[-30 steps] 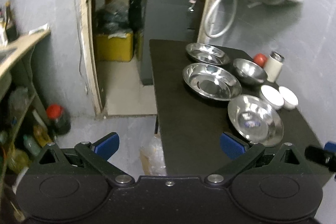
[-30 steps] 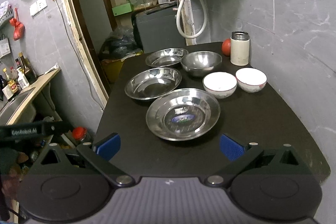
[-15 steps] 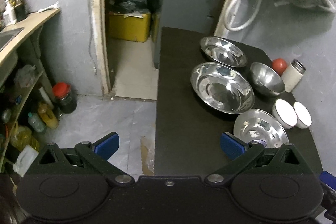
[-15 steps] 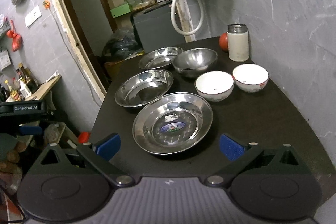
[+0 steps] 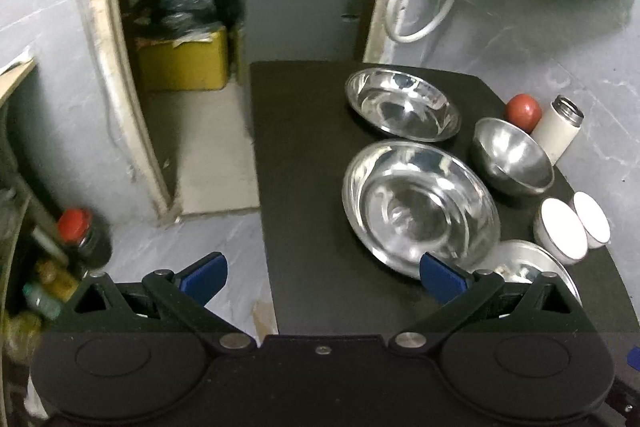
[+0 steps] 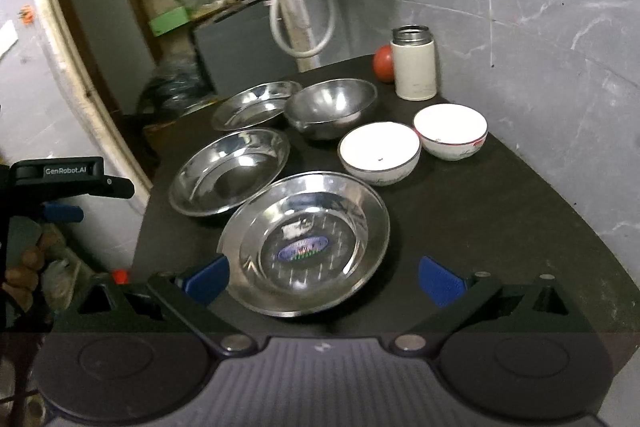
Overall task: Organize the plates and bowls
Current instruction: 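Move both grippers toward the rim of a steel plate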
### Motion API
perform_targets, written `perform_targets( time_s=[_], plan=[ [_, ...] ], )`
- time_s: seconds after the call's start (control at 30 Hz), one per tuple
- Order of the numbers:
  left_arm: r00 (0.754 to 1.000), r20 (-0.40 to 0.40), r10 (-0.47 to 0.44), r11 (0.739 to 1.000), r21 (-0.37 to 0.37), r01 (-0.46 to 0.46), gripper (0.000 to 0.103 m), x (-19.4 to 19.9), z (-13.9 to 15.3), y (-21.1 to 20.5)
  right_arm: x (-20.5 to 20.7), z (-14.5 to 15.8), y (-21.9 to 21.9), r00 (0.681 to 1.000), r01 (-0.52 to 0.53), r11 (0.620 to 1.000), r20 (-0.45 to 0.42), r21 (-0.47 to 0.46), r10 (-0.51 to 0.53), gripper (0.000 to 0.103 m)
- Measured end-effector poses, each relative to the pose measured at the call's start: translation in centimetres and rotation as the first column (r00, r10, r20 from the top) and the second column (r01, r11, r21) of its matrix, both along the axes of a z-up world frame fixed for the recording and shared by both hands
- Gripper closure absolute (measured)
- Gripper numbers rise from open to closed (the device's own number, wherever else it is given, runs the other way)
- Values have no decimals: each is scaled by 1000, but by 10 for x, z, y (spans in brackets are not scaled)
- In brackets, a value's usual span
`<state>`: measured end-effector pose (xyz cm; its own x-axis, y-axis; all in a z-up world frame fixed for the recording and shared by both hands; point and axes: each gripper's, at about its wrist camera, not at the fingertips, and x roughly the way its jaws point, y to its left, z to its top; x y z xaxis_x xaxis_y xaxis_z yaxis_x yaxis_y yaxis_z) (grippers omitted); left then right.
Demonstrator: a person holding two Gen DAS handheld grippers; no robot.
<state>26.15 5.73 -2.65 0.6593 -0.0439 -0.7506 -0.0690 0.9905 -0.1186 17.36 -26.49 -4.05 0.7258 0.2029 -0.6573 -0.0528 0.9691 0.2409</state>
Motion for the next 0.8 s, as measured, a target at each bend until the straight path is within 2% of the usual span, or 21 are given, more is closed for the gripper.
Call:
perform_targets(
  time_s=[0.2,0.47,0.6,0.8],
  plan=[
    [995,12,-99,995,2,99,1,56,-12,16,37,-2,35,999,52,998,-1,-36,-52,0],
    [985,63,-159,987,19,158,1,136,-15,40,103,0,80,997,55,998,50,-32,-53,0],
    [985,79,-155,988,15,155,1,171,-19,48,132,1,93,996,42,998,75,-52,-38,0],
    [993,86,-85,996,11,85,1,211,-32,47,186,1,95,992,76,993,108,-96,-65,0]
  ],
)
